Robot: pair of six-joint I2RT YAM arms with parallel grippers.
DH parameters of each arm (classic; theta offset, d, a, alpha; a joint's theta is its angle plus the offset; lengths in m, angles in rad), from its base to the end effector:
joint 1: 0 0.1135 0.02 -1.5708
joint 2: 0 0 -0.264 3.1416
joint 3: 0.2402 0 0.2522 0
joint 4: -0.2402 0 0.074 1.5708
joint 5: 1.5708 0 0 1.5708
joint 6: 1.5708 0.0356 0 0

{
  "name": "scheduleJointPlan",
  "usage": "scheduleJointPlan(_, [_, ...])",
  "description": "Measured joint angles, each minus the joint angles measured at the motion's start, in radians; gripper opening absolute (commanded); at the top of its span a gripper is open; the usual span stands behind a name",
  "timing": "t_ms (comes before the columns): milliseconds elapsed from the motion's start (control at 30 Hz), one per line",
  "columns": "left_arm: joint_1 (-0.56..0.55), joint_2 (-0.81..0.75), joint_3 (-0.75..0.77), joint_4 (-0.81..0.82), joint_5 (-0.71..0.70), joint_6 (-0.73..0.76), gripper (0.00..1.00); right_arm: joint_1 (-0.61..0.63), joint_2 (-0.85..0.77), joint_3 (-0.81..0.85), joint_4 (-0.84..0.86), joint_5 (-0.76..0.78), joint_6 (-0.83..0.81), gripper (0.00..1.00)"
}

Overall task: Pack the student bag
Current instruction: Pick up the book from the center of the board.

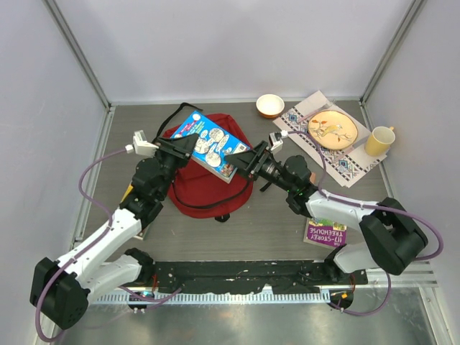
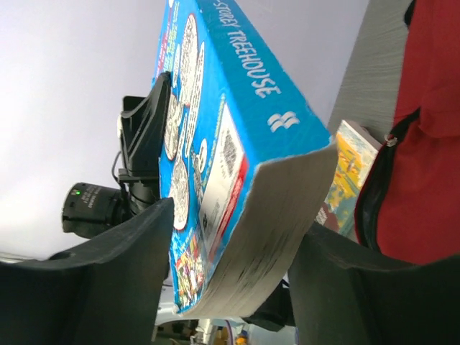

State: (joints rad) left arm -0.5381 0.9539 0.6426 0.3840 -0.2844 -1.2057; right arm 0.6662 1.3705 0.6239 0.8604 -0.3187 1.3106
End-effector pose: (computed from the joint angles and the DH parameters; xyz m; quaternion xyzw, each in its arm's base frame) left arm 0.1998 -0.1076 0.3188 -0.3189 0.6029 -0.4929 0.5403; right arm 0.2251 0.1912 0.2621 0.0958 0.6610 0.6734 0.3170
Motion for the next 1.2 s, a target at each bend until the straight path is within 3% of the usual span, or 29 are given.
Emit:
scheduleJointPlan(233, [0.000, 0.027, -0.015, 0.045, 0.029, -0.028, 0.00, 0.005, 0.089, 0.000, 0.158, -0.008, 0.076, 0.47])
scheduleJointPlan(333, [0.000, 0.026, -0.025, 0.058, 0.031, -0.045, 0.01, 0.006, 0.089, -0.001, 0.189, -0.006, 0.080, 0.23])
scheduleJointPlan(367, [0.000, 0.026, -0.029, 0.063, 0.031, -0.047, 0.12, 0.006, 0.089, -0.001, 0.193, -0.005, 0.079, 0.10])
scheduleJointPlan(433, [0.000, 0.026, -0.031, 0.065, 0.031, -0.048, 0.35, 0.006, 0.086, -0.001, 0.194, -0.004, 0.083, 0.01])
scheduleJointPlan(467, [0.000, 0.026, -0.031, 0.065, 0.031, -0.048, 0.65, 0.006, 0.084, -0.001, 0.193, -0.004, 0.080, 0.01])
scheduleJointPlan(533, [0.000, 0.023, -0.027, 0.050, 0.039, -0.035, 0.99, 0.006, 0.074, -0.002, 0.180, -0.004, 0.071, 0.01])
scheduleJointPlan(700, [-0.003, 0.021, 0.067, -0.166, 0.054, 0.084, 1.00, 0.003, -0.072, -0.024, -0.052, 0.056, -0.042, 0.01])
scheduleJointPlan(833, [-0.003, 0.029, 0.200, -0.378, 0.083, 0.281, 1.00, -0.009, -0.304, -0.015, -0.422, 0.247, -0.203, 0.01])
scheduleJointPlan(1000, [-0.005, 0.084, 0.256, -0.532, 0.182, 0.490, 1.00, -0.089, -0.479, 0.002, -0.753, 0.465, -0.328, 0.01])
scheduleJointPlan(1200, [-0.131, 0.204, 0.256, -0.705, 0.314, 0.719, 1.00, -0.184, -0.580, 0.004, -1.012, 0.611, -0.418, 0.01])
